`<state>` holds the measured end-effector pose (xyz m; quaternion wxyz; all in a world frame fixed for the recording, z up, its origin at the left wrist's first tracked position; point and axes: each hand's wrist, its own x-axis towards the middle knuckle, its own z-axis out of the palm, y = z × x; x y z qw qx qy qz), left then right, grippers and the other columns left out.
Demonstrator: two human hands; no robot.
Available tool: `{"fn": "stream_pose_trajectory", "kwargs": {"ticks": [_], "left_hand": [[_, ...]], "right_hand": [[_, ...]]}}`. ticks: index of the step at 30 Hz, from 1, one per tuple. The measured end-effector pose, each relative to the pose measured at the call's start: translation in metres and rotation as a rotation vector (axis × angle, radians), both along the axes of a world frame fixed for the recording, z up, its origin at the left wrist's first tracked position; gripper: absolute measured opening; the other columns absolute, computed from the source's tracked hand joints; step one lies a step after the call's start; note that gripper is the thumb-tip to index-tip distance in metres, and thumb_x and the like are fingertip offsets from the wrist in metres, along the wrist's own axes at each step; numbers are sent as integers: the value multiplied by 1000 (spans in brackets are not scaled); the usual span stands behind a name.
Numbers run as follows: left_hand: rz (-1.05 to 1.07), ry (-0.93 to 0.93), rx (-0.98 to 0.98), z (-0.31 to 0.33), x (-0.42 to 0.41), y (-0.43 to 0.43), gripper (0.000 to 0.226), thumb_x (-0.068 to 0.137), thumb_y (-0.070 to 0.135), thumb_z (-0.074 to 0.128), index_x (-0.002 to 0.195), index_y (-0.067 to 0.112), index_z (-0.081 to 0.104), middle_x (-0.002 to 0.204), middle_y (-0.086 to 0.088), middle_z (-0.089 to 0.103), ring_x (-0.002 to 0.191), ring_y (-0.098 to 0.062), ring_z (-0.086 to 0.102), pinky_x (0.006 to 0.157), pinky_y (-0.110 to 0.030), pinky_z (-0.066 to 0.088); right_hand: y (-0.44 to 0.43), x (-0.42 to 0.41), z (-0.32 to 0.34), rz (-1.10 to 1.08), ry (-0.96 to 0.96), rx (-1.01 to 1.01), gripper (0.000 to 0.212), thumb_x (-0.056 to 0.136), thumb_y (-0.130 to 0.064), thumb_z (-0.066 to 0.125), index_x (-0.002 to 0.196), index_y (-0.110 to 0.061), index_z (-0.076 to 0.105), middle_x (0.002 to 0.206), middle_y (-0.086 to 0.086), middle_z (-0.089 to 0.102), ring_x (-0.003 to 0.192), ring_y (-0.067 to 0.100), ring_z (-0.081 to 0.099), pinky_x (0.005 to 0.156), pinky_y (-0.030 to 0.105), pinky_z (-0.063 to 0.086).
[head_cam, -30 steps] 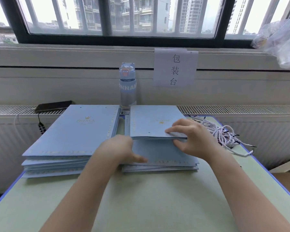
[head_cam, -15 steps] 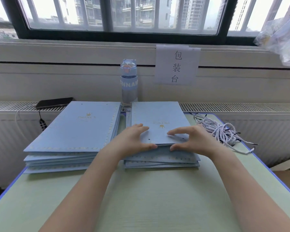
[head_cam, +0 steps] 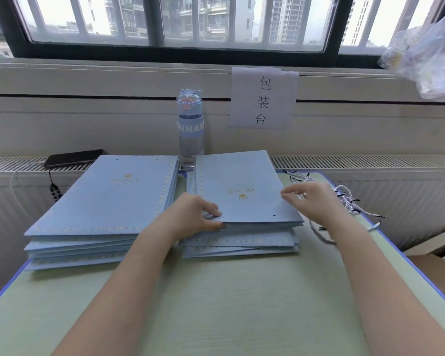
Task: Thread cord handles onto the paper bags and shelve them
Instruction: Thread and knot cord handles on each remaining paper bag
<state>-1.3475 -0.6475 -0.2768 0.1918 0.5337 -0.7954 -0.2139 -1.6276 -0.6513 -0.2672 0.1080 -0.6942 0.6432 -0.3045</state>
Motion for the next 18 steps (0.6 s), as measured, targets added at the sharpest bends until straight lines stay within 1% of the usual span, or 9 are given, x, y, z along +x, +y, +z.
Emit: {"fn": "stream_pose_trajectory", "kwargs": {"ticks": [2,3,5,7,9,12,14,16,18], "left_hand": [[7,11,-25,-2,-1,-1,34,76,38,77,105,22,74,119,9,66,106,3,58,96,-15,40],[13,15,-34,-3,-1,-2,32,75,38,77,103,22,75,117,10,67,103,4,59,94,-14,41],[16,22,-51,-3,-3,-2,30,75,36,78,101,21,75,114,10,68,100,4,60,90,-12,41],[12,17,-63,-4,-3,-2,29,76,36,78,100,20,75,113,10,68,98,4,60,90,-12,41],[14,16,-65,-5,-3,-2,31,75,37,78,100,21,75,112,11,69,96,5,59,89,-13,41],[12,18,-64,-4,-3,-3,32,74,40,77,100,21,75,111,12,69,95,5,59,93,-18,44],[6,13,-67,-4,-4,-2,32,74,41,77,100,21,75,111,12,69,93,7,57,92,-17,43],[-6,6,-74,-4,-4,-2,32,75,40,76,100,20,75,112,11,69,91,8,56,90,-14,41],[-10,6,-77,-4,-4,-2,32,75,40,76,101,20,74,112,11,69,92,7,56,90,-15,41]], "right_hand": [[-4,-16,-1,-151,145,80,25,88,-13,58,107,-24,71,111,-2,67,100,15,57,84,27,43],[-4,-23,-1,-179,190,169,31,88,-10,56,114,-23,68,113,0,66,104,19,56,84,27,41],[-2,-31,-2,-158,229,326,37,87,-8,56,119,-22,65,100,1,64,94,20,57,77,26,44],[-2,-34,-3,-130,216,373,36,84,-7,57,115,-22,67,86,-2,60,81,18,56,68,25,46],[-4,-36,-5,-127,217,354,27,85,-8,59,107,-20,71,80,-2,59,77,17,56,65,24,43],[-5,-37,-6,-146,189,334,13,85,-11,64,92,-18,73,82,2,67,79,19,59,69,26,45],[-4,-39,-7,-170,196,326,8,84,-13,65,83,-18,72,85,8,71,80,20,59,70,27,45],[-4,-40,-8,-192,227,335,8,86,-14,64,83,-14,72,84,10,70,79,21,57,68,27,42],[-6,-38,-7,-205,227,318,13,89,-13,61,92,-8,72,87,11,68,81,21,54,69,27,39]]}}
